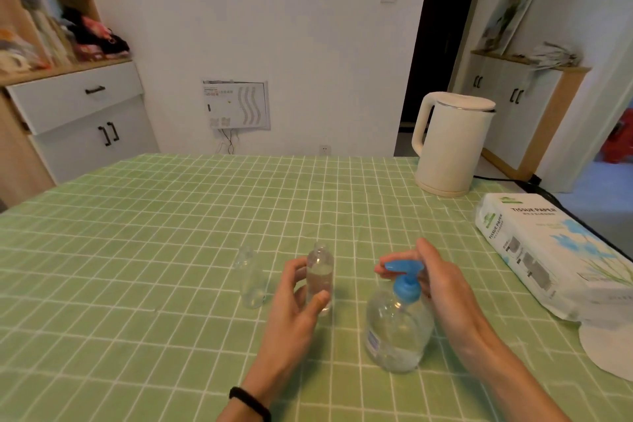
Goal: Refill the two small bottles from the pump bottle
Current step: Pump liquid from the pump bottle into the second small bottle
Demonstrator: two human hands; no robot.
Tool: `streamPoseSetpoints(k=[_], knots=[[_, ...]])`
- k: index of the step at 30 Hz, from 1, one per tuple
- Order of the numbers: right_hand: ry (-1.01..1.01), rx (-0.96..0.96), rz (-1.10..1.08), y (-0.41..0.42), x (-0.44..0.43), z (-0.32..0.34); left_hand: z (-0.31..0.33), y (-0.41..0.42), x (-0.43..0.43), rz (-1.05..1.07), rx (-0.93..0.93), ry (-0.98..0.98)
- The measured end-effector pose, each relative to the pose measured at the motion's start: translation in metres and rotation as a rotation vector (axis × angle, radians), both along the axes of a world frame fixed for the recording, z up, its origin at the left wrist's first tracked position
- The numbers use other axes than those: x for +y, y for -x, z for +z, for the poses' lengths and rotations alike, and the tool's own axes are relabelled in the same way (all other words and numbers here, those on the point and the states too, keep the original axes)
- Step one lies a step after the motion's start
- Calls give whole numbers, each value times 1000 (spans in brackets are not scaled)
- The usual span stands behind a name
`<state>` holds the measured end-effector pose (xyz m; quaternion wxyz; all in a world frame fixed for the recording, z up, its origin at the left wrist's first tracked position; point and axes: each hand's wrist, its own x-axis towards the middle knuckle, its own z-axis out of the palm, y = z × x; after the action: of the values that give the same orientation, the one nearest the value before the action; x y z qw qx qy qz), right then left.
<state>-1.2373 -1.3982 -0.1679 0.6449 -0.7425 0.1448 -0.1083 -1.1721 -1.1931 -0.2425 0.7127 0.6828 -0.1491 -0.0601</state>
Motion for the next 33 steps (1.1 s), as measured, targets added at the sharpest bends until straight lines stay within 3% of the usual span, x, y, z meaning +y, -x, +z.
streamPoseSetpoints(k=[6,16,21,27,29,33], knots=[[-7,-67,-22,10,9,-16,-6,-19,-8,96,-94,-189],[11,-73,-124,6,19,-20,-6,-41,-9,157,-111,-245],[12,-92,-178,4,23,-22,3,-21,-4,115,-45,-309],[14,-117,-198,3,26,-22,5,42,17,61,-141,-482],[12,-122,-201,3,26,-22,9,50,31,143,-187,-461],[2,-109,-192,4,27,-21,19,24,57,503,-341,-421]])
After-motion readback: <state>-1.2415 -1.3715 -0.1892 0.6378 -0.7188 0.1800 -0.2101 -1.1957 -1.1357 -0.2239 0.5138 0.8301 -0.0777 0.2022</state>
